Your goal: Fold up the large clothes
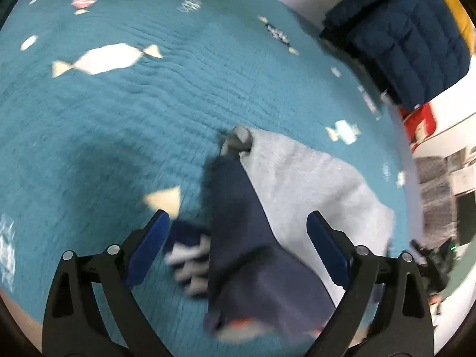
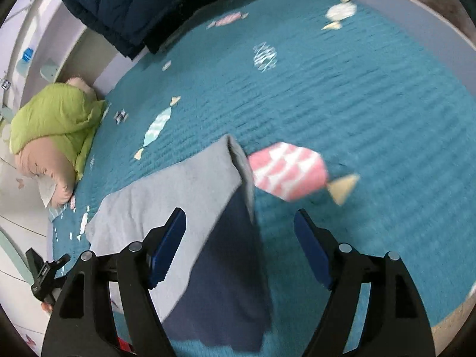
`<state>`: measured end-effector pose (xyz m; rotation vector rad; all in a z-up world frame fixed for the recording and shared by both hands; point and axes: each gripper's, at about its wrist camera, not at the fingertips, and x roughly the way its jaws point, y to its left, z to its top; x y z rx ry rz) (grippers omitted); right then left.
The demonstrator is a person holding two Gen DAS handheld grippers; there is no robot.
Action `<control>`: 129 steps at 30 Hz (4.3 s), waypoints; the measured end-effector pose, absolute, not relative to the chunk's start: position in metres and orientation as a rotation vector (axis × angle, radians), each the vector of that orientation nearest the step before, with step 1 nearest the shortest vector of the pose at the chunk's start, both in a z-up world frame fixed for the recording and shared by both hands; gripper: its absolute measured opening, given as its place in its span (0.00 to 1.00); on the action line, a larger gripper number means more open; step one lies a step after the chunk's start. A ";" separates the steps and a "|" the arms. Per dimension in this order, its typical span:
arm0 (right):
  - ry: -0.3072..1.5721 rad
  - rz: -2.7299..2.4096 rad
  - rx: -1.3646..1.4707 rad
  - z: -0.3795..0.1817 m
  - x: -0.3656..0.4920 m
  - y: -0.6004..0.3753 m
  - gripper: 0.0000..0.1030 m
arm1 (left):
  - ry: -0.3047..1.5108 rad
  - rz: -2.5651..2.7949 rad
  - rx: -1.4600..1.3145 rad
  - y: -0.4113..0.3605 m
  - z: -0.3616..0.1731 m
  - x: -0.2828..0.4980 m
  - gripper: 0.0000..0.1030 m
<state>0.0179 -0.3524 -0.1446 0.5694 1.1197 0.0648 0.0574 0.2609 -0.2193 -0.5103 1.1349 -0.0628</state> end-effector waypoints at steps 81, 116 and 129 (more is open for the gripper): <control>1.374 -0.048 0.600 -0.200 -0.073 -0.302 0.05 | 1.351 0.050 -0.369 0.201 -0.273 -0.023 0.07; 1.236 0.037 0.351 -0.146 -0.026 -0.263 0.21 | 1.168 -0.038 -0.147 0.174 -0.211 0.015 0.12; 0.951 0.335 0.285 -0.158 0.104 -0.134 0.07 | 1.025 -0.253 -0.210 0.078 -0.227 0.151 0.12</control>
